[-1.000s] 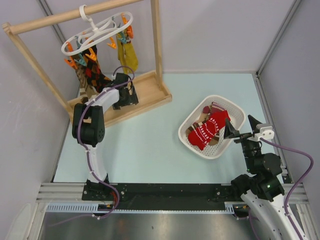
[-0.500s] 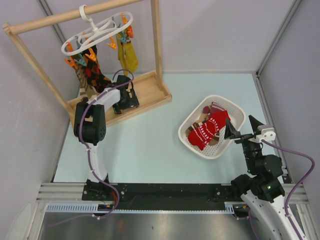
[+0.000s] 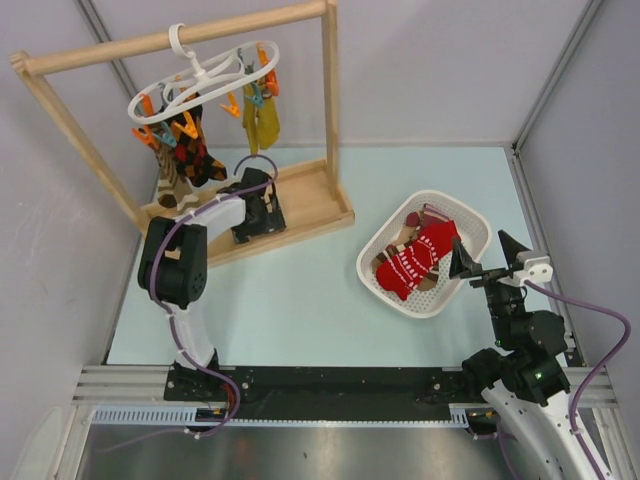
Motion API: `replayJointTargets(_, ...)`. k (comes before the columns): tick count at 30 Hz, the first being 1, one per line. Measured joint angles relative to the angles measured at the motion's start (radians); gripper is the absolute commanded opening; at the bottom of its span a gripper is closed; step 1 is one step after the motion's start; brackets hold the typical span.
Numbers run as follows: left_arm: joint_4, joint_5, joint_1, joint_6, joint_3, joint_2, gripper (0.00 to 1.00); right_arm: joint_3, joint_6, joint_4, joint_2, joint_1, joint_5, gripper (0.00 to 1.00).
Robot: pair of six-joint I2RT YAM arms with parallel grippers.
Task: Clip the socks to the hanger
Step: Move the clothesline to the center of the board.
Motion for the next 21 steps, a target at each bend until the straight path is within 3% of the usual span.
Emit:
replayJointTargets(11, -0.001, -0.001, -0.141, -0.020, -0.229, -0.175, 1.00, 0.000, 0.000, 0.000, -0.010, 0.000, 0.000, 1.00)
replayJointTargets(21, -0.038, 0.009, -0.230, -0.080, -0.293, -0.251, 1.00, 0.000, 0.000, 0.000, -0.010, 0.001, -0.001, 1.00)
